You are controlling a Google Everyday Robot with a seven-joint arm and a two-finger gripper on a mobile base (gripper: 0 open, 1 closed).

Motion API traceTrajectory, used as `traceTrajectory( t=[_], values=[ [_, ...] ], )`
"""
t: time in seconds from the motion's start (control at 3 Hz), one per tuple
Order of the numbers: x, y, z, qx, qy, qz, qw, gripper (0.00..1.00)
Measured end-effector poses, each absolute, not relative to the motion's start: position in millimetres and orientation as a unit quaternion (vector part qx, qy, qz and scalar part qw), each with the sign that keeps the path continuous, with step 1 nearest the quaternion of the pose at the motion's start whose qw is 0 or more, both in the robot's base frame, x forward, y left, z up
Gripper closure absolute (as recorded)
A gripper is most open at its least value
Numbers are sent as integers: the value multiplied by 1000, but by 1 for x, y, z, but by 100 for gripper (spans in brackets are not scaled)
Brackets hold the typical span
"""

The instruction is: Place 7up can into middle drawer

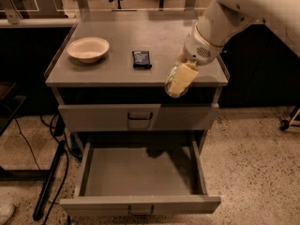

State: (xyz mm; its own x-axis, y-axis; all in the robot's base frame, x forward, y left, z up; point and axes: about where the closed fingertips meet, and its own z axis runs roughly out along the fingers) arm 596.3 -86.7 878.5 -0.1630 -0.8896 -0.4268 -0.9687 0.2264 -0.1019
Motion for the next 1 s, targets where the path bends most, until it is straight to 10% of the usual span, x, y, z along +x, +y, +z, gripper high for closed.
traceTrajectory(
  t=[1.0],
  values=[
    [536,-70,806,-592,773,150,171,100]
  ],
)
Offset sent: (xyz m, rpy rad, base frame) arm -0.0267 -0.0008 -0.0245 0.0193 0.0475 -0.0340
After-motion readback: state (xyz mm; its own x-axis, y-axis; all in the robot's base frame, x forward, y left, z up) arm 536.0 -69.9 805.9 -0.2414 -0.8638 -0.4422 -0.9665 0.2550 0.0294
